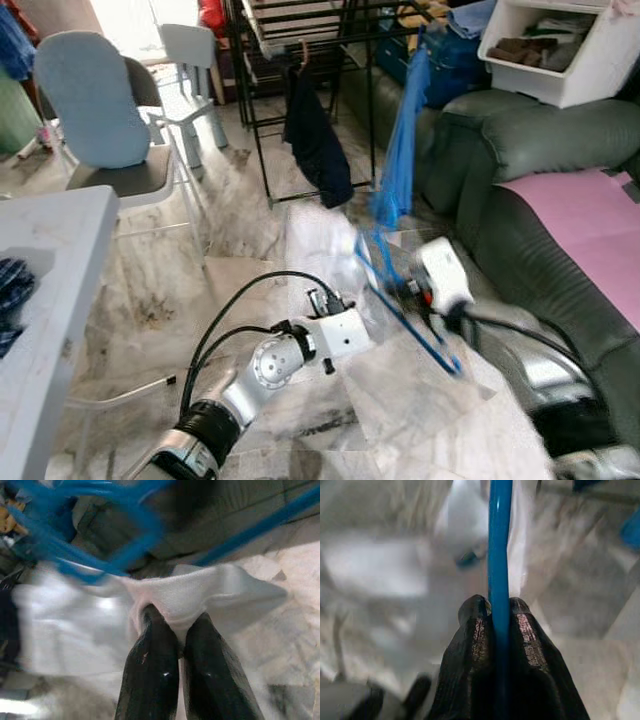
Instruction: Hang hanger
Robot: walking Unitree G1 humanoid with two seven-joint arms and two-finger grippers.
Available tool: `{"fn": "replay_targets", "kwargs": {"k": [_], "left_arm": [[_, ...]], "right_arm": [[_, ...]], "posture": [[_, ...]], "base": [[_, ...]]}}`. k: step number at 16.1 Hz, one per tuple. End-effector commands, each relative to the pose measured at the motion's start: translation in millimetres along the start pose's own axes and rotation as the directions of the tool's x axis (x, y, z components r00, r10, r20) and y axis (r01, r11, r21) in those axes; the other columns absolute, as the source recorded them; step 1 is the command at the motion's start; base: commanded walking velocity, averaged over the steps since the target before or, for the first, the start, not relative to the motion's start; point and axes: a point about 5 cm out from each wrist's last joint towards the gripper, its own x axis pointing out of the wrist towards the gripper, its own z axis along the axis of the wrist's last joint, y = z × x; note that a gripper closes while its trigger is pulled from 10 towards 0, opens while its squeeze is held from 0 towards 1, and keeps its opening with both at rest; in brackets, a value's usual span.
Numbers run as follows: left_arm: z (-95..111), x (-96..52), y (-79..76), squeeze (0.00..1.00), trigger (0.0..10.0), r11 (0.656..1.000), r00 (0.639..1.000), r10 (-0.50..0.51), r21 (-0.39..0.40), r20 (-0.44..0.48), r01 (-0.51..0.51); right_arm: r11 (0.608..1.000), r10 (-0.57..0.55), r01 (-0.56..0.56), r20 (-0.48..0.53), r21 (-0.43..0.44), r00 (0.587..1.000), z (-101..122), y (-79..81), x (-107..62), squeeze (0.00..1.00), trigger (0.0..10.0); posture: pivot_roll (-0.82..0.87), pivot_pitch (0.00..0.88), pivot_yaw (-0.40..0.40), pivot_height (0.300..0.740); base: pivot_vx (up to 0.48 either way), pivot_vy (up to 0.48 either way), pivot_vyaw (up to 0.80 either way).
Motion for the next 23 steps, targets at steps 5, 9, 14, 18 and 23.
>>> {"fn": "replay_targets", "kwargs": {"k": [5,9,14,18,23], "left_arm": [[4.0,2.1,19.5,0.00,10.0,0.994,0.994,0.113,0.013,0.002,-0.113],[-3.7,-8.0,42.8,0.00,10.0,0.968,0.967,0.252,-0.010,-0.034,-0.253],[-14.7,-16.1,50.3,0.00,10.0,0.950,0.949,0.306,-0.040,-0.078,-0.310],[-1.9,-13.7,49.0,0.00,10.0,0.947,0.949,0.315,-0.067,-0.003,-0.315],[9.1,-11.6,46.5,0.00,10.0,0.953,0.951,0.299,-0.059,0.072,-0.296]], "right_arm": [[0.993,0.062,-0.067,0.048,0.102,0.997,-4.1,-0.8,-10.9,0.00,10.0],[0.933,-0.246,0.263,-0.098,0.244,0.964,-42.9,-48.0,-19.9,0.00,10.0],[0.964,-0.127,0.108,0.063,0.244,0.990,-15.4,-29.9,-10.6,0.00,10.0],[0.748,-0.496,0.432,-0.009,0.504,0.868,-30.0,-73.1,-21.7,0.00,10.0],[0.812,-0.283,0.158,0.142,0.562,0.949,-0.2,-48.8,-4.3,0.00,10.0]], "posture": [[-0.16,0.000,0.031,0.740],[-0.16,0.000,0.034,0.740],[-0.16,0.000,0.033,0.740],[-0.16,0.000,0.035,0.740],[-0.16,0.000,0.037,0.740]], "base": [[0.000,0.000,0.00],[0.000,0.000,0.00],[0.000,0.000,0.00],[0.000,0.000,0.00],[0.000,0.000,0.00]]}}
